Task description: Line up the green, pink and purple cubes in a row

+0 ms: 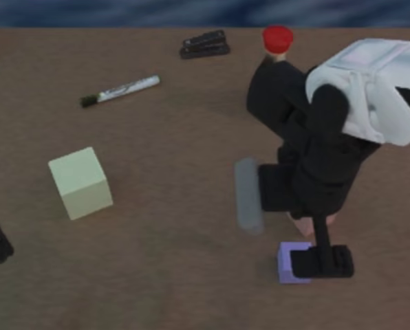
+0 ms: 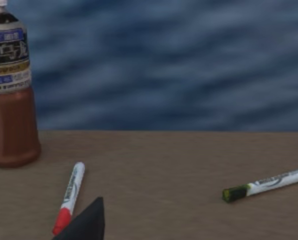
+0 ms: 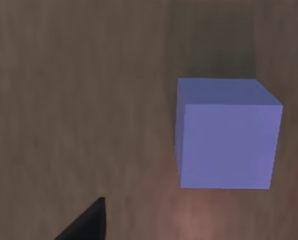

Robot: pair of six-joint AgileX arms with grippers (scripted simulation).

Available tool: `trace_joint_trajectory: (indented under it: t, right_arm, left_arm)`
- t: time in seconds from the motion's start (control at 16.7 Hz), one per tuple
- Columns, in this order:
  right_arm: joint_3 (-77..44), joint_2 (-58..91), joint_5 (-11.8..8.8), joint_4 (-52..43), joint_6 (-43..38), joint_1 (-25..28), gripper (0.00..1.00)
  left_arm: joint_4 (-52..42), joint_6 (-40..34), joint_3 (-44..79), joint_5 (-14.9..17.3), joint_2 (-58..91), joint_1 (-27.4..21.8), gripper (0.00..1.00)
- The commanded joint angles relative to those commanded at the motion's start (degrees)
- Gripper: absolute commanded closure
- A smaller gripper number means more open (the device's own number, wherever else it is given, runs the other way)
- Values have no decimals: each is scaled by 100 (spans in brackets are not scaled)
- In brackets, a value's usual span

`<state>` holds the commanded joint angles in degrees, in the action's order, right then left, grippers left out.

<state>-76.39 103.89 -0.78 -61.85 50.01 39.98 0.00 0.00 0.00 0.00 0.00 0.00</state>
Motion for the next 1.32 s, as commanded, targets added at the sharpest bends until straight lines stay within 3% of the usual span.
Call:
trace_joint_trajectory:
  t: [0.18, 0.36, 0.9, 1.32]
  right_arm:
    - [-100, 84, 8, -27, -210, -51, 0]
    - [-369, 309, 27, -92, -937, -235, 0]
    - [-1276, 1120, 69, -315, -4410, -1000, 0]
    - [-1400, 1160, 85, -297, -4858, -1124, 0]
  left_arm:
    - [0, 0, 0, 0, 0, 0, 0]
    - [0, 0, 0, 0, 0, 0, 0]
    - [0, 0, 0, 0, 0, 0, 0]
    - [0, 0, 0, 0, 0, 0, 0]
